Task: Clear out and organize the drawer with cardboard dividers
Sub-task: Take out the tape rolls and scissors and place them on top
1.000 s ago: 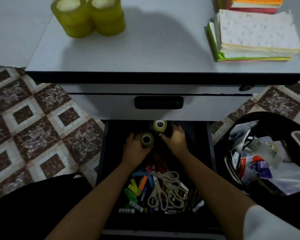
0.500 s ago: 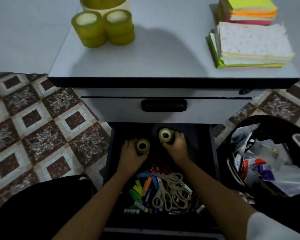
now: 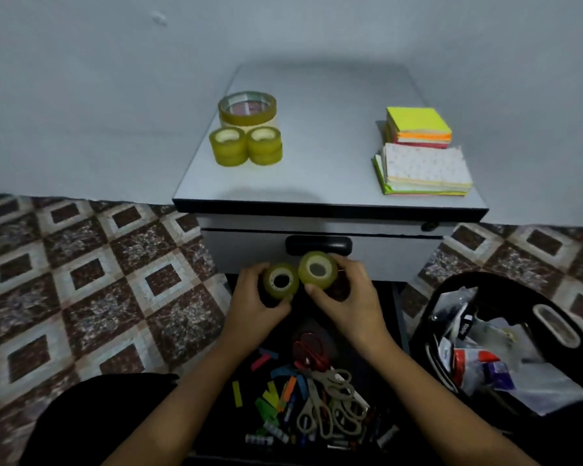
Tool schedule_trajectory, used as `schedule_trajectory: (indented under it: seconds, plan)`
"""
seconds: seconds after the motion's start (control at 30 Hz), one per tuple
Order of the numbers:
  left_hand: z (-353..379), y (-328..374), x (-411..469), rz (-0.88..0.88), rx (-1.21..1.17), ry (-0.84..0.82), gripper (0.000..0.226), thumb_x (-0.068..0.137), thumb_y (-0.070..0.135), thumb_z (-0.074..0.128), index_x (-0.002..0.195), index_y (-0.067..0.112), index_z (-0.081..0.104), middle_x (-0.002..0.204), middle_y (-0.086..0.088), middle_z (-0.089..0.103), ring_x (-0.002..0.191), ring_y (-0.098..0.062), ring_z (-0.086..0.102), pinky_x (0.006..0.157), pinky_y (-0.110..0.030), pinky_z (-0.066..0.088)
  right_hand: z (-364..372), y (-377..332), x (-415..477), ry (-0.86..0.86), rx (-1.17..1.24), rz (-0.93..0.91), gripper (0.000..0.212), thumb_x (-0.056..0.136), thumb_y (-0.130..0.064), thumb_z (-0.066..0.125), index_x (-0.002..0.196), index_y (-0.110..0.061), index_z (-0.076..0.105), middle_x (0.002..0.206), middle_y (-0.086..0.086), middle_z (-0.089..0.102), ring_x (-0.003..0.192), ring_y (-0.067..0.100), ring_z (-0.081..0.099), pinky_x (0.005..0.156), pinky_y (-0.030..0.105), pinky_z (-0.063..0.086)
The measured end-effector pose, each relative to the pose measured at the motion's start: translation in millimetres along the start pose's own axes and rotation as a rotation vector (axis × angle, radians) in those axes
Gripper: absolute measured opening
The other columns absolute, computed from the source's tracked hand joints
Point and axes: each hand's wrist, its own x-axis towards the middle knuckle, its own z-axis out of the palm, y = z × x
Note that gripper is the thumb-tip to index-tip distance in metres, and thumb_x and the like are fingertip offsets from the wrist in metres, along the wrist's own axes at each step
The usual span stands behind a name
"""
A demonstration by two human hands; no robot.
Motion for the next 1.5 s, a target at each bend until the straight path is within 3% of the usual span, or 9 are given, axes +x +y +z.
schedule_trajectory:
  seconds: [0.13, 0.27, 0.33, 0.43, 0.57, 0.73, 1.07, 1.37, 1.5]
  plan:
    - [-30.7, 30.3, 10.0, 0.152, 0.017, 0.094, 0.053, 0.077, 0.018, 0.075, 0.122, 0.020, 0.047, 0.114, 0.005, 0.044, 0.106, -0.007, 0.048, 0.086, -0.014, 0.040, -8.3, -43.6, 20.9, 0.045, 0.011, -0.130, 0.052, 0.074, -0.024, 0.078, 0.119, -0.014, 0.056, 0.107, -0.004, 0.052, 0.095, -0.003, 0.051, 0.084, 0.004, 0.039]
    - [-64.3, 62.0, 31.8, 0.316, 0.108, 0.242, 0.053, 0.074, 0.015, 0.078, 0.121, 0.010, 0.053, 0.113, 0.001, 0.047, 0.104, -0.008, 0.047, 0.087, -0.017, 0.040, -15.6, -89.8, 53.6, 0.107, 0.041, -0.173, 0.053, 0.074, -0.026, 0.078, 0.121, -0.015, 0.055, 0.109, -0.001, 0.050, 0.095, 0.005, 0.053, 0.082, 0.012, 0.045]
    - [-80.3, 76.0, 48.7, 0.330, 0.137, 0.323, 0.053, 0.073, 0.015, 0.078, 0.121, 0.006, 0.055, 0.112, -0.004, 0.049, 0.102, -0.010, 0.048, 0.084, -0.015, 0.039, -15.2, -109.3, 72.7, 0.144, 0.051, -0.205, 0.053, 0.075, -0.026, 0.077, 0.122, -0.015, 0.055, 0.110, -0.001, 0.048, 0.095, 0.010, 0.055, 0.084, 0.021, 0.047]
    - [-102.6, 93.2, 80.9, 0.287, 0.127, 0.397, 0.055, 0.075, 0.022, 0.077, 0.124, 0.008, 0.054, 0.116, -0.008, 0.050, 0.102, -0.012, 0.051, 0.085, -0.015, 0.038, -8.7, -129.0, 104.8, 0.138, -0.018, -0.206, 0.055, 0.078, -0.028, 0.074, 0.127, -0.014, 0.052, 0.113, 0.001, 0.044, 0.099, 0.014, 0.054, 0.085, 0.019, 0.041]
    - [-122.0, 105.7, 123.1, 0.186, 0.213, 0.366, 0.057, 0.080, 0.031, 0.072, 0.129, 0.011, 0.051, 0.125, -0.011, 0.048, 0.112, -0.022, 0.051, 0.091, -0.025, 0.039, 7.1, -135.6, 142.0, 0.072, -0.112, -0.135, 0.059, 0.080, -0.032, 0.071, 0.131, -0.012, 0.050, 0.127, 0.010, 0.043, 0.112, 0.021, 0.053, 0.091, 0.021, 0.039]
    - [-124.9, 97.4, 153.5, 0.121, 0.280, 0.292, 0.062, 0.079, 0.035, 0.071, 0.131, 0.008, 0.050, 0.126, -0.015, 0.051, 0.112, -0.028, 0.053, 0.093, -0.032, 0.043, 23.7, -130.4, 159.0, 0.015, -0.231, -0.133, 0.056, 0.083, -0.033, 0.068, 0.130, -0.008, 0.049, 0.127, 0.014, 0.048, 0.113, 0.026, 0.051, 0.090, 0.026, 0.041]
    - [-117.8, 86.5, 162.4, 0.098, 0.206, 0.263, 0.063, 0.081, 0.037, 0.070, 0.134, 0.009, 0.049, 0.131, -0.011, 0.050, 0.121, -0.024, 0.047, 0.092, -0.025, 0.036, 36.8, -121.9, 162.8, 0.056, -0.175, -0.124, 0.057, 0.085, -0.035, 0.065, 0.133, -0.011, 0.046, 0.127, 0.011, 0.054, 0.110, 0.026, 0.056, 0.093, 0.038, 0.049]
    - [-116.5, 86.7, 156.2, 0.059, 0.172, 0.199, 0.078, 0.081, 0.039, 0.070, 0.145, 0.013, 0.033, 0.143, -0.013, 0.035, 0.128, -0.028, 0.044, 0.105, -0.036, 0.039, 31.0, -122.4, 156.8, 0.032, -0.175, -0.101, 0.075, 0.085, -0.039, 0.065, 0.145, -0.010, 0.031, 0.141, 0.012, 0.044, 0.125, 0.025, 0.046, 0.102, 0.036, 0.043]
    - [-108.6, 88.2, 120.4, 0.200, 0.147, 0.289, 0.072, 0.083, 0.032, 0.069, 0.143, 0.016, 0.033, 0.138, -0.010, 0.035, 0.124, -0.020, 0.043, 0.099, -0.020, 0.035, 9.5, -119.6, 125.6, 0.019, -0.157, -0.171, 0.070, 0.085, -0.036, 0.066, 0.143, -0.013, 0.035, 0.138, 0.008, 0.046, 0.125, 0.019, 0.047, 0.100, 0.028, 0.040]
